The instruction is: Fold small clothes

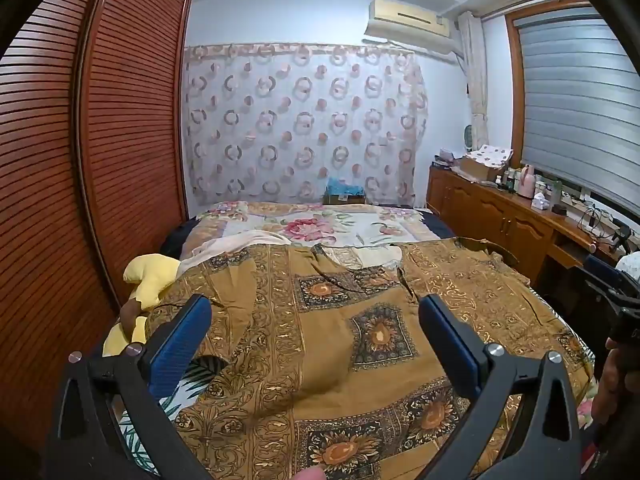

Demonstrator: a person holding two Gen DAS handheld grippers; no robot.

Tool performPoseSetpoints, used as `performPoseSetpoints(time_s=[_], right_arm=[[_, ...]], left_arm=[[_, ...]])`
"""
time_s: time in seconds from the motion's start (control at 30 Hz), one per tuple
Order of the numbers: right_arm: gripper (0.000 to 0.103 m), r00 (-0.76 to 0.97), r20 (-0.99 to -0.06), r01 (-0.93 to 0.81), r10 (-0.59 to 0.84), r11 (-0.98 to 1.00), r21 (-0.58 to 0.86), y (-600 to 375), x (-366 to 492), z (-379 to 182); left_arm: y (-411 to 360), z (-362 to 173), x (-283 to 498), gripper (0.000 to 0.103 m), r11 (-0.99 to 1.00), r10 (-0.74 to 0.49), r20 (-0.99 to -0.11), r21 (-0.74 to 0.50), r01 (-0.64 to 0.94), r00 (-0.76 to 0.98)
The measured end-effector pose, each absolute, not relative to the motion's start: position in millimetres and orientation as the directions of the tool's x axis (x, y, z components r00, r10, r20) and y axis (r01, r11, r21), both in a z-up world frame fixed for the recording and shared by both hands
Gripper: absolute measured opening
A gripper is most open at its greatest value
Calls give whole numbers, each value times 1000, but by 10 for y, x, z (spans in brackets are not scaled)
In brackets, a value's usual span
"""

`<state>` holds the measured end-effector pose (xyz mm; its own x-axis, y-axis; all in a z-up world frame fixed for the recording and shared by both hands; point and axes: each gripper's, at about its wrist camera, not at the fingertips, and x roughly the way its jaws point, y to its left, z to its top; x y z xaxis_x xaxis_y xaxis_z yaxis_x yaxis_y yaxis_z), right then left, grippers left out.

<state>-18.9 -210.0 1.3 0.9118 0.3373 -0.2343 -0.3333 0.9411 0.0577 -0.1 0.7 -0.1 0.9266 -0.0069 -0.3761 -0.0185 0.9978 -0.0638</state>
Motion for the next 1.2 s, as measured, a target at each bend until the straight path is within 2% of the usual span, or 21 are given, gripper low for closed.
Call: performPoseSetpoints(time_s=[1.2], right_arm=[[103,913,-237,-329,332,943,51,-2085,-184,26]], left_arm=[[-162,177,-77,103,1000,1,-364,-21,-9,931]])
